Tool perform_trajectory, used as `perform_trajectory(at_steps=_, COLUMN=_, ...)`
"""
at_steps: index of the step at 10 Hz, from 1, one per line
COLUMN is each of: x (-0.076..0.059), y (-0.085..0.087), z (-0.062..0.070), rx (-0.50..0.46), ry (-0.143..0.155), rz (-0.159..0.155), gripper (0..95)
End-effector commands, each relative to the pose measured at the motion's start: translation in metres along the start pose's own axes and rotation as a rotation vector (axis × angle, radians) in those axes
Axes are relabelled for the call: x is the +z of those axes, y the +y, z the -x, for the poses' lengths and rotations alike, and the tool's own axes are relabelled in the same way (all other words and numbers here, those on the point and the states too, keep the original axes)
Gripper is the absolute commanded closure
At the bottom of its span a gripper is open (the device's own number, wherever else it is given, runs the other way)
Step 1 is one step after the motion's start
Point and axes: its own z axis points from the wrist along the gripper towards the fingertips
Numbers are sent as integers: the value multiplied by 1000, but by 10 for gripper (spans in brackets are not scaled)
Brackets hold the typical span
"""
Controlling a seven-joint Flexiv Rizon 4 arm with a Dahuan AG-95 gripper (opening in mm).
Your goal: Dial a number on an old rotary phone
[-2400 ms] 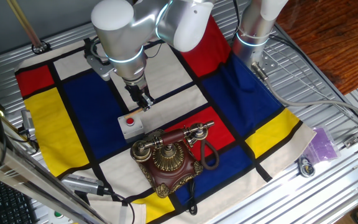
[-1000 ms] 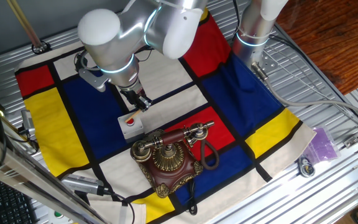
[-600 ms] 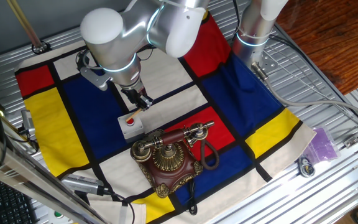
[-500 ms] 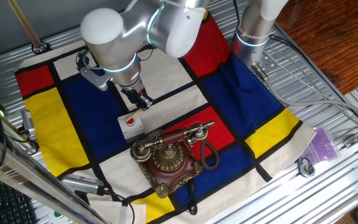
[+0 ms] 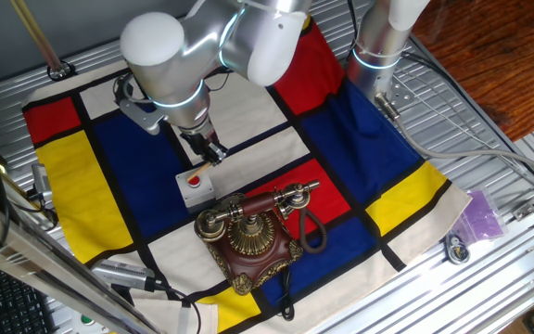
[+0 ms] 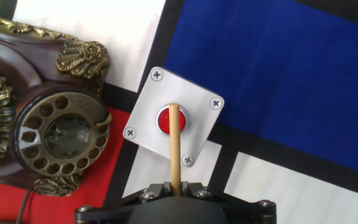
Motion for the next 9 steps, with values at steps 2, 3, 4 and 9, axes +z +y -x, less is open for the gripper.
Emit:
perform_trajectory(at_steps=2, x=0, y=0, z=1, rx=18, ry=-12, rz=-5, gripper=950)
perform_trajectory(at_steps=3, x=0, y=0, z=1, rx=9, ry=-9, rz=-5, gripper=950)
perform_trajectory(at_steps=4, x=0, y=0, z=1, rx=-28, ry=4, rz=-12, gripper=950)
perform_trajectory(at_steps=9, x=-9, y=3, z=-2, rx=-240, ry=37, rz=-55, gripper=950)
